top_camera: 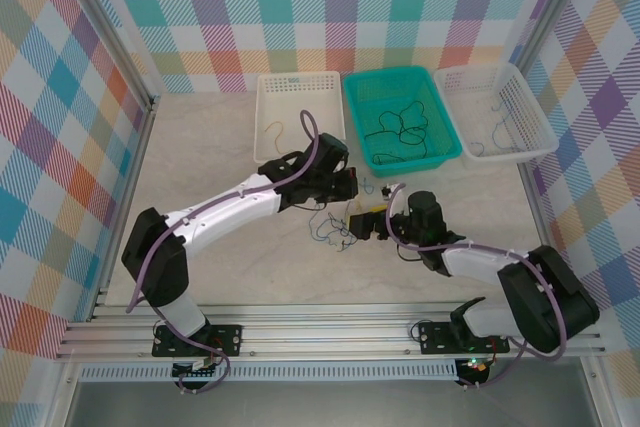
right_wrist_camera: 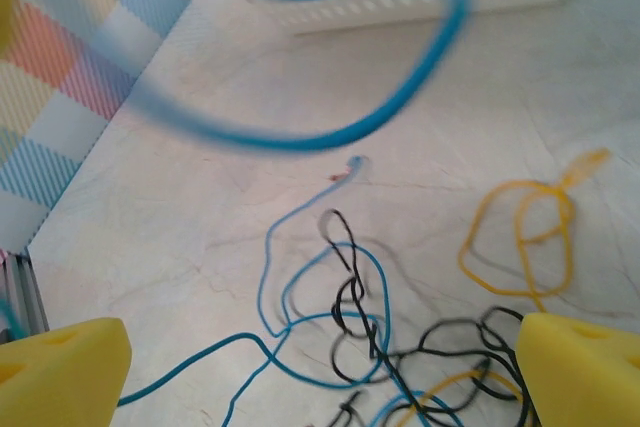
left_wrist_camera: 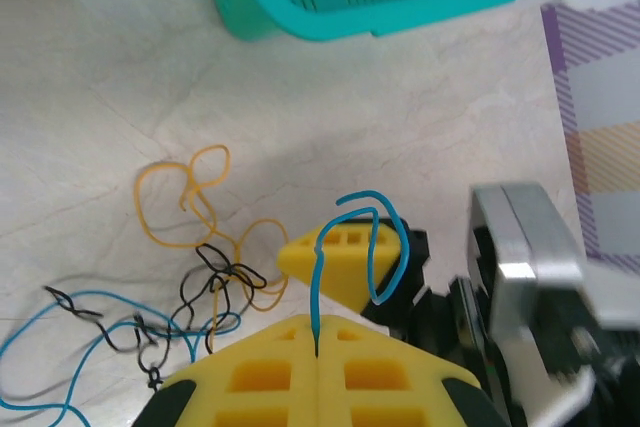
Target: Untangle the cables
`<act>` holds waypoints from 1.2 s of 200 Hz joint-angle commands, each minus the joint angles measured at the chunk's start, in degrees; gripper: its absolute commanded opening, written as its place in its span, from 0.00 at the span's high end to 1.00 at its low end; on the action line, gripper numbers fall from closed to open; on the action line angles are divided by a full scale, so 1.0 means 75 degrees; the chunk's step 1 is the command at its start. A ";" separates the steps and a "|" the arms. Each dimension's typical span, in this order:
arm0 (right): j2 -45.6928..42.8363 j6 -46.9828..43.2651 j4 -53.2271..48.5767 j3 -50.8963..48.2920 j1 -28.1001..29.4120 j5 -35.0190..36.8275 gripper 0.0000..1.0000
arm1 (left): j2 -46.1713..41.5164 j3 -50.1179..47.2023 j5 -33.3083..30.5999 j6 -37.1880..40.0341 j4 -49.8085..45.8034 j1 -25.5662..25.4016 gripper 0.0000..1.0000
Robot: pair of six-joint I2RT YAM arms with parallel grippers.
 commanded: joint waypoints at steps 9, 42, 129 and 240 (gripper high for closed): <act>-0.0667 -0.1050 -0.0118 0.0080 0.0351 0.0476 0.01 | -0.0116 0.0120 -0.0259 -0.0234 -0.0066 0.0221 1.00; -0.0496 -0.1175 0.0205 0.0204 0.0545 0.0802 0.01 | -0.0085 0.0207 -0.0310 -0.0318 -0.0016 0.0238 1.00; 0.0780 0.0084 0.0190 0.1135 0.1091 0.2917 0.21 | -0.0349 0.0342 0.0392 -0.0399 0.0098 0.0302 1.00; 0.1964 0.1036 -0.0970 0.1965 0.1299 0.3880 0.49 | -0.0977 0.0504 0.1024 -0.0033 0.0144 0.0559 1.00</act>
